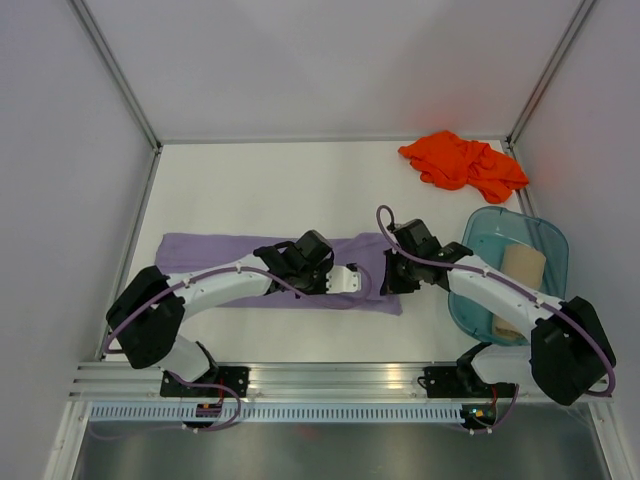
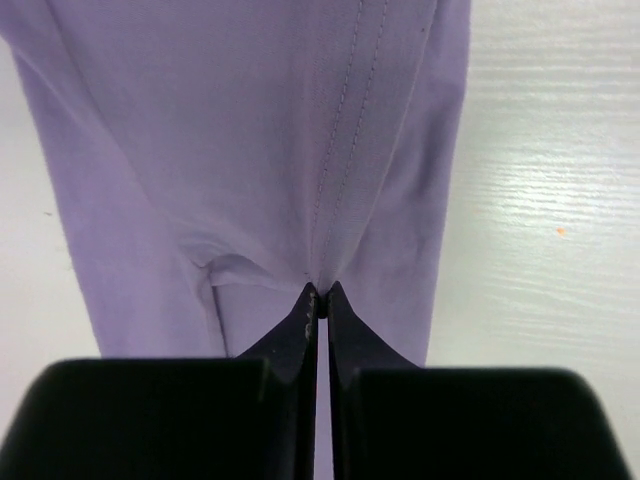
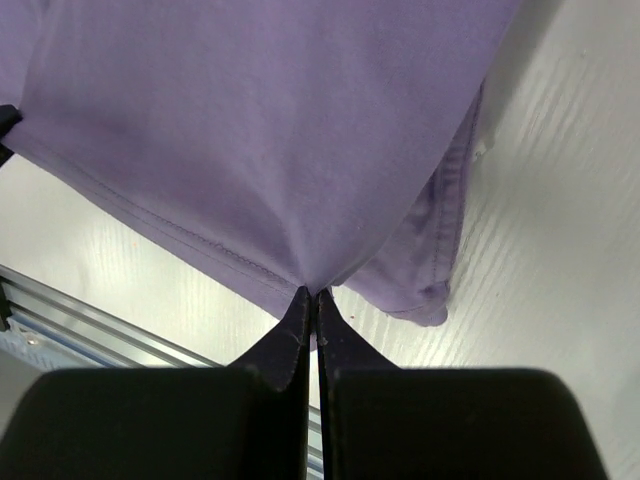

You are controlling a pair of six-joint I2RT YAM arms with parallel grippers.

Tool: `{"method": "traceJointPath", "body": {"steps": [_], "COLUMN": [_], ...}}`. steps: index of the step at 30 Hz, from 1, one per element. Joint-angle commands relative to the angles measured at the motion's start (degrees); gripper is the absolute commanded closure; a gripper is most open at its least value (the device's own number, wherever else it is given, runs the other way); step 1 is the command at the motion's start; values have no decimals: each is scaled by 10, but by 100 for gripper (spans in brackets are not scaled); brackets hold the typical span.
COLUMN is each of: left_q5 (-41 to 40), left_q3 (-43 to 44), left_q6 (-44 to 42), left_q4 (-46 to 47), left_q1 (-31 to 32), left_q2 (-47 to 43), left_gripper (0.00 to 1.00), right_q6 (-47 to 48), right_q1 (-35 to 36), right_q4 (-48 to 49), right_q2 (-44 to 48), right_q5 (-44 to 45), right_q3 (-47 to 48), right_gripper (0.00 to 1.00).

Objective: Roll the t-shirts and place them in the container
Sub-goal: Fold the tshirt

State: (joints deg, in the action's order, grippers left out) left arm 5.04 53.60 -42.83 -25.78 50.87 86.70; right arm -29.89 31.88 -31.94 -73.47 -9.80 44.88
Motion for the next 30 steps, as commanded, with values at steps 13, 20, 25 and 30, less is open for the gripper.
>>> {"method": "traceJointPath", "body": {"steps": [13,20,25,30], "left_q5": [37,111,110,56], "left_q3": [-11,22,118,195], "left_q6": [-27,2,99,162], "left_q4": [-9,-41,-31,-9], "left_q1": [-1,-51,-186,-257], "left_q2": [45,-36,14,143], "left_gripper": [85,43,42,42], "right_q6": [-17,-11,34,54], "right_q1": [4,2,-53,-119], "right_q4": [48,-3,44,152], "right_q2": [-45,20,-16,-116], "right_q5": [33,94,100,41], "right_q3": [-34,47,93,102], "right_gripper": [77,47,46,49]}}
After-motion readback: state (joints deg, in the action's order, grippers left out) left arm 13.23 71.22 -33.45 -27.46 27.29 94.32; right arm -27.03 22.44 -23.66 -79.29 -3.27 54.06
